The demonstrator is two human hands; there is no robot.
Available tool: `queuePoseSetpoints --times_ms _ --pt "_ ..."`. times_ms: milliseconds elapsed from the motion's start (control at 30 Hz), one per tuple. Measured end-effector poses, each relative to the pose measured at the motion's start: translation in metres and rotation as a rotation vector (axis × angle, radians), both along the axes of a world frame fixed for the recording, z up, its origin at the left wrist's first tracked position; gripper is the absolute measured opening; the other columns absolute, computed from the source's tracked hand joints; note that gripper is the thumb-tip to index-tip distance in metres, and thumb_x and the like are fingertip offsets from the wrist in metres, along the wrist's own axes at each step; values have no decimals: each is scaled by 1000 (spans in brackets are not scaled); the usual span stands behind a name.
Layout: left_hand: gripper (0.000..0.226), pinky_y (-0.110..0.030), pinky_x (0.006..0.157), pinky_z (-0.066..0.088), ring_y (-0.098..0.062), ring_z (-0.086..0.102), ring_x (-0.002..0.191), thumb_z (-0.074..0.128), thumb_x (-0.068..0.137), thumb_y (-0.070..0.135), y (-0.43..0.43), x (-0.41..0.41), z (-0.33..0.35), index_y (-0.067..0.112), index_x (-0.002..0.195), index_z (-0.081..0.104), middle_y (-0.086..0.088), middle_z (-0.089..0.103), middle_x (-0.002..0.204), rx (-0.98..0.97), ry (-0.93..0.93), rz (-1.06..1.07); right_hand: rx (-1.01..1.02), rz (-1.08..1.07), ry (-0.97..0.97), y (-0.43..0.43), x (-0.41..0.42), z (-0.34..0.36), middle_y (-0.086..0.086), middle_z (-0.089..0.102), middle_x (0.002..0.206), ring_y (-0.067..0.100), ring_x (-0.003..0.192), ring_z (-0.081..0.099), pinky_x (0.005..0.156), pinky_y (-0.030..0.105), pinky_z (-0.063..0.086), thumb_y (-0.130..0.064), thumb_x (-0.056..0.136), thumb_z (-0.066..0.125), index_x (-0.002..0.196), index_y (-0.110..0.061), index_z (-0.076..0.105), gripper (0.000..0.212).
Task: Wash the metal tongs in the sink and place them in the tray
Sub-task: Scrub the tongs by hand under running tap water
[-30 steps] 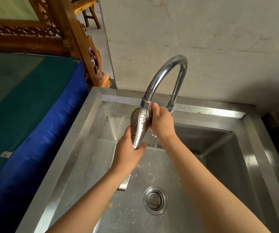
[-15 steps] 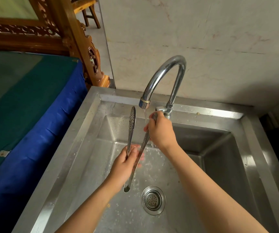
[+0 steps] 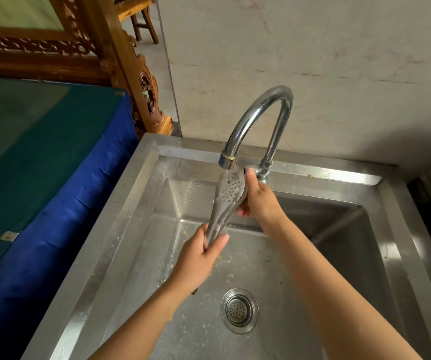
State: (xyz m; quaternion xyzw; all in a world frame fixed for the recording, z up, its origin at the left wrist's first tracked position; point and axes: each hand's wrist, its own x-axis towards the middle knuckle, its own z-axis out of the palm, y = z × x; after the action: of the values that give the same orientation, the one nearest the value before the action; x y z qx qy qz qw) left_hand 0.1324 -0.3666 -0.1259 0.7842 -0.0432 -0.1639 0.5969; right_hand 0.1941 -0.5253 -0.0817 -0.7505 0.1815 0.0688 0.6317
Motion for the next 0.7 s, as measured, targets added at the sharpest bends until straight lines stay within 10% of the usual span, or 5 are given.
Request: queuePoseSetpoints --times_ms 167,400,533,700 --pt "8 -15 42 29 -2 39 41 56 88 35 2 4 2 32 85 49 20 47 44 164 -161 24 -148 -3 -248 -6 -2 4 5 59 79 12 67 49 68 30 42 -42 99 30 92 -11 61 45" --pt "12 -16 39 30 -2 42 39 58 88 32 -8 14 13 31 89 46 9 42 43 205 -254 73 -249 206 -436 9 -11 4 -13 35 105 -8 92 37 82 -1 34 -55 67 68 127 -25 43 72" --pt "16 -9 42 32 7 48 44 59 88 26 -10 15 15 23 97 46 16 52 45 208 -292 110 -285 89 -451 11 -3 6 0 40 89 -2 75 35 69 5 35 -38 76 72 82 -10 54 34" --pt "16 -5 45 34 10 50 47 61 87 23 -9 12 12 19 96 48 38 54 55 207 -295 81 -158 -92 -431 11 2 13 7 38 63 9 73 37 68 5 32 -26 96 47 55 0 45 49"
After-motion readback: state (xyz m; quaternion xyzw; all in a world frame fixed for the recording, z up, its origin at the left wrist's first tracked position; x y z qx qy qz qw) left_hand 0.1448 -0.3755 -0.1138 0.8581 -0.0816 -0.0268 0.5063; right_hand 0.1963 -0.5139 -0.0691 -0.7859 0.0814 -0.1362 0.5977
